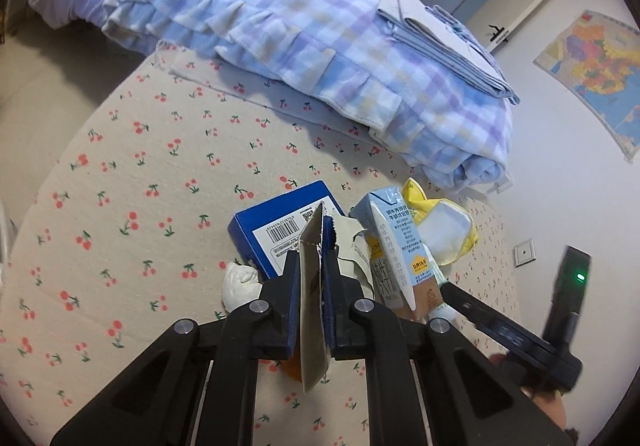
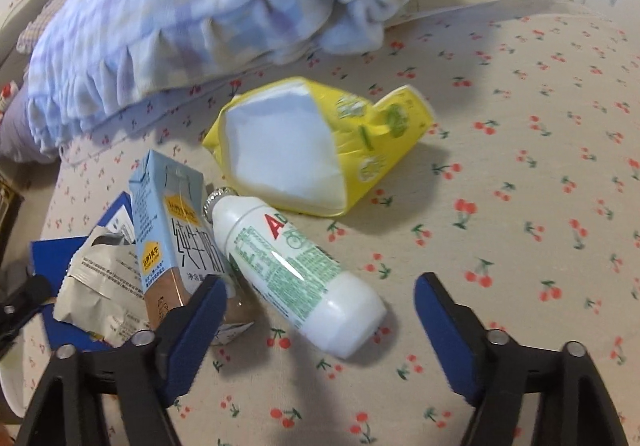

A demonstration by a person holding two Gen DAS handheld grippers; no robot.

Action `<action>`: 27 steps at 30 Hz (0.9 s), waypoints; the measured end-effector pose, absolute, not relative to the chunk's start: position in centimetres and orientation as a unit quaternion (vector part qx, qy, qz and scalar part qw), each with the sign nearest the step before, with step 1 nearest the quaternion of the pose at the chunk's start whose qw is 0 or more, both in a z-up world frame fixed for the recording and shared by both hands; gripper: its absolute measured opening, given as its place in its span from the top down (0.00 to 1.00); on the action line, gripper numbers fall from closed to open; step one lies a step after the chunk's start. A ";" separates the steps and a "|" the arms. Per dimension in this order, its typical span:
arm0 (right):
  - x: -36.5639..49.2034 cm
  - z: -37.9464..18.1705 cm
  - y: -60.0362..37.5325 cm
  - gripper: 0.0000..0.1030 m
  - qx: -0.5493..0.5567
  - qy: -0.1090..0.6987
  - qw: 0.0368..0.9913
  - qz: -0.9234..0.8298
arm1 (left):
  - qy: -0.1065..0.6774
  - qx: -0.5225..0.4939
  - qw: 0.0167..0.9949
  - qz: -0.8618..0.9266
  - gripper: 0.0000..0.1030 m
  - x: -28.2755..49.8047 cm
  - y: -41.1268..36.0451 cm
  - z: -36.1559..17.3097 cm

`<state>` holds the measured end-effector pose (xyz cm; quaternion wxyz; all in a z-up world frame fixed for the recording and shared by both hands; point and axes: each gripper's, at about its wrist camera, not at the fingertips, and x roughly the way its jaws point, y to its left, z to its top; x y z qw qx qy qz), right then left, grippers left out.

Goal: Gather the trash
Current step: 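Grasp the torn cardboard flap with the left tool while the right tool grasps another white bottle, then carry the cardboard and bottle toward the wastebasket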

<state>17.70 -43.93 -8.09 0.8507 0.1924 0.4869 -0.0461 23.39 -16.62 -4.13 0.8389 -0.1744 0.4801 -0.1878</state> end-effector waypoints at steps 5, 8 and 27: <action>17.9 -9.2 -43.3 0.47 0.178 0.504 0.844 -0.040 | 0.477 -0.161 0.844 -0.186 0.90 22.7 -15.5 -3.5; 17.6 -9.0 -42.6 0.55 0.164 0.507 0.846 -0.029 | 0.478 -0.163 0.844 -0.182 0.90 22.4 -14.5 -3.2; 11.5 -4.2 -40.4 0.60 0.131 0.521 0.843 -0.029 | 0.439 -0.158 0.867 -0.178 0.91 17.6 -8.0 1.9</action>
